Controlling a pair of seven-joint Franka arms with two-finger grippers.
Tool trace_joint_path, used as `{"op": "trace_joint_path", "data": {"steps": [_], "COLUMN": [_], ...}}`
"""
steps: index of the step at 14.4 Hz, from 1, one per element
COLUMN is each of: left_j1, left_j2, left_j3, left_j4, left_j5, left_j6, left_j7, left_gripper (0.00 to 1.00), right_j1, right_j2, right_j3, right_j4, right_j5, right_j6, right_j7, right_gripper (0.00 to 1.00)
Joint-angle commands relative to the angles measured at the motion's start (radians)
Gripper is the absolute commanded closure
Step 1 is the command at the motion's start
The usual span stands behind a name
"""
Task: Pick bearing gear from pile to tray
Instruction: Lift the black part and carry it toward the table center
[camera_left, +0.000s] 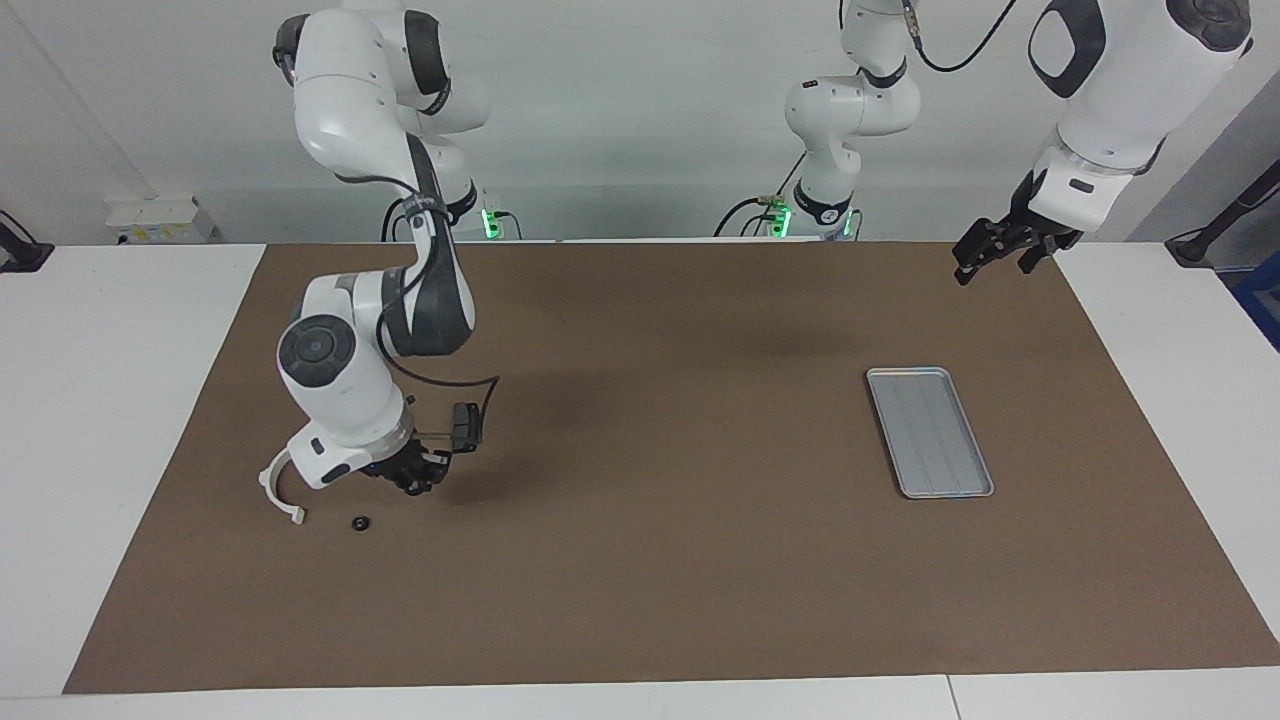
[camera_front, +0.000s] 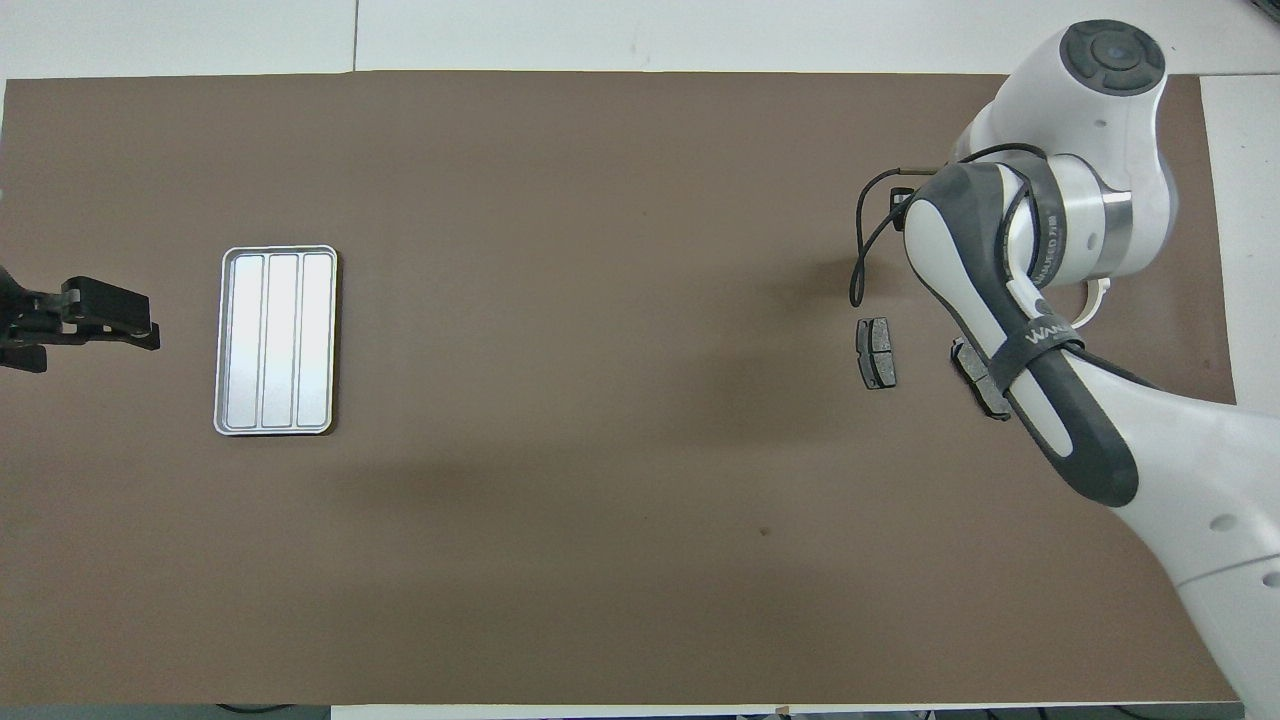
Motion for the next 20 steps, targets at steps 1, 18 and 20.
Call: {"op": "trace_joint_path", "data": {"steps": [1, 18, 20], "left_j1": [-0.010, -0.010, -0.010], "left_j2": [-0.031, -0.031, -0.031], "left_j3": [0.009, 0.009, 0.009], "left_j4": [-0.036, -0.036, -0.036], "left_j5": [-0.011, -0.011, -0.011], "left_j6": [0.017, 0.017, 0.019], "left_j7": [0.008, 0.008, 0.008], "left_gripper": [0.00, 0.00, 0.00], "right_j1": [0.042, 0.548, 0.593], "right_j2": [-0.135, -0.052, 0.049], "right_j3": [0.003, 0.042, 0.039], "right_j4": [-0.026, -0.006, 0.011], "right_j5": [0.010, 0.053, 0.020], "right_j6": [-0.109, 0.047, 0.089], "right_j7": [0.033, 1.084, 1.154], "right_gripper": [1.00, 1.00, 1.00]}}
